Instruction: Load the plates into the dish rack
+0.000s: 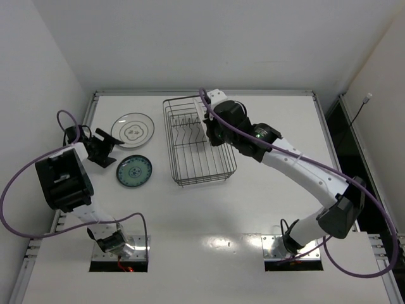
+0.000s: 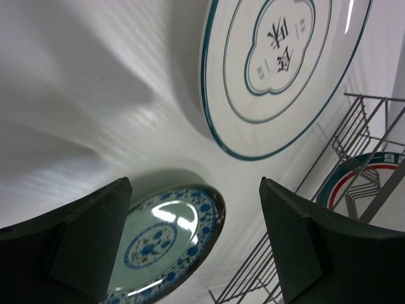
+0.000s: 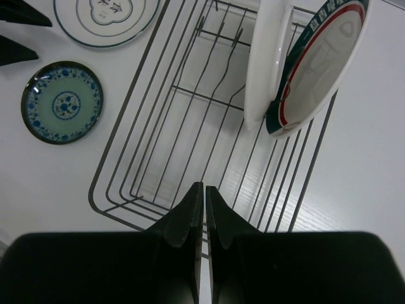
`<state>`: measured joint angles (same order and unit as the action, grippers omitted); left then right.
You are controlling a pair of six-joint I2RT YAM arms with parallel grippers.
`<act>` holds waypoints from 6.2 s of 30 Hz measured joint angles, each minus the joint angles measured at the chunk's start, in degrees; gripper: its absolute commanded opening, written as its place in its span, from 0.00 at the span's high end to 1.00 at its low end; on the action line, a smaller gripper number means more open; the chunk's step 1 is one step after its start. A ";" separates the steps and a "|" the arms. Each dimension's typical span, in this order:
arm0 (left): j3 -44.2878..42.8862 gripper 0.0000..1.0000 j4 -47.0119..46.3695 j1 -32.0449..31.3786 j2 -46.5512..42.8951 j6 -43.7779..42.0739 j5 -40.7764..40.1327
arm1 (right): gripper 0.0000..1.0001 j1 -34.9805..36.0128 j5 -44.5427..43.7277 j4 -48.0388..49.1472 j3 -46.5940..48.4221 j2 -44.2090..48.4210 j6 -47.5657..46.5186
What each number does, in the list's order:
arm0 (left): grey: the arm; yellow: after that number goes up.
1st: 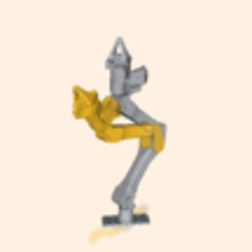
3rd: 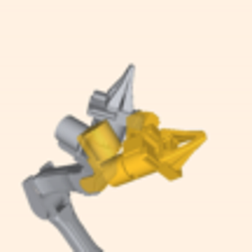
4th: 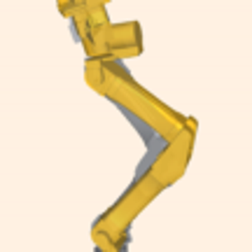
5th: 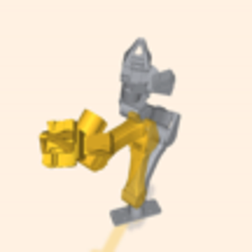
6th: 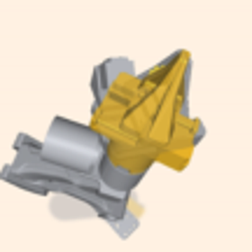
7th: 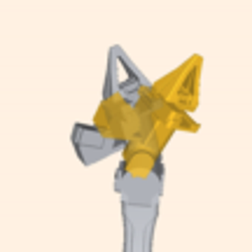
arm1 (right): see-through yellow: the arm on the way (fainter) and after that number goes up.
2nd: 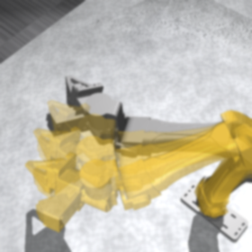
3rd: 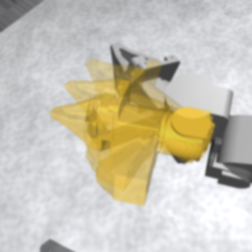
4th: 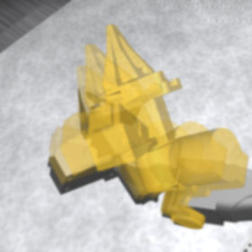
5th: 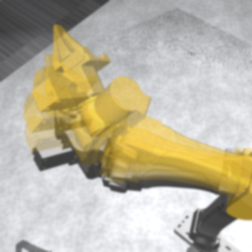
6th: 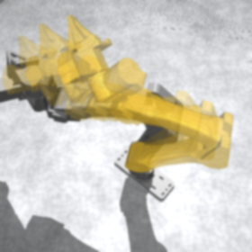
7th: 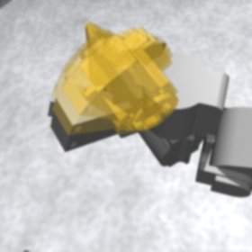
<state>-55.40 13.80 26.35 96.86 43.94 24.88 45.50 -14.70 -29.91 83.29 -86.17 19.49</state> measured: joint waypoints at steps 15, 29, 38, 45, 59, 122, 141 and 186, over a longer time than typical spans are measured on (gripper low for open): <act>-8.68 0.53 -12.28 0.13 15.43 6.45 5.40 | 0.98 -0.02 3.02 0.90 -3.08 3.61 -0.90; -12.39 1.00 -14.38 0.37 21.88 5.70 9.38 | 0.97 -0.72 3.85 -0.68 -3.93 4.39 -1.49; -5.35 1.00 -21.33 0.35 16.98 7.61 13.14 | 0.98 -3.06 6.95 0.26 -3.45 1.90 -1.53; -0.07 1.00 -26.45 -1.62 1.66 8.26 13.70 | 1.00 -6.10 12.17 0.11 12.09 -16.26 -2.21; 4.33 1.00 -44.46 -2.64 -2.16 16.85 21.49 | 1.00 -7.17 3.43 -5.92 29.51 -34.34 -3.21; -13.84 0.01 2.21 -18.45 -8.04 -7.52 -20.46 | 1.00 -0.31 -36.11 -15.69 41.77 -38.47 1.64; -14.97 0.03 7.37 -18.45 -6.14 -7.50 -26.16 | 1.00 -1.62 -33.75 -16.13 44.70 -44.61 2.78; 24.06 0.85 0.68 1.25 -11.04 -3.76 7.96 | 0.08 -3.15 9.29 -6.14 1.81 3.76 9.29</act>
<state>-31.33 14.48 27.59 85.82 40.18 32.84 42.35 -5.41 -36.05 85.10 -82.41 28.77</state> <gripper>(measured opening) 0.237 0.918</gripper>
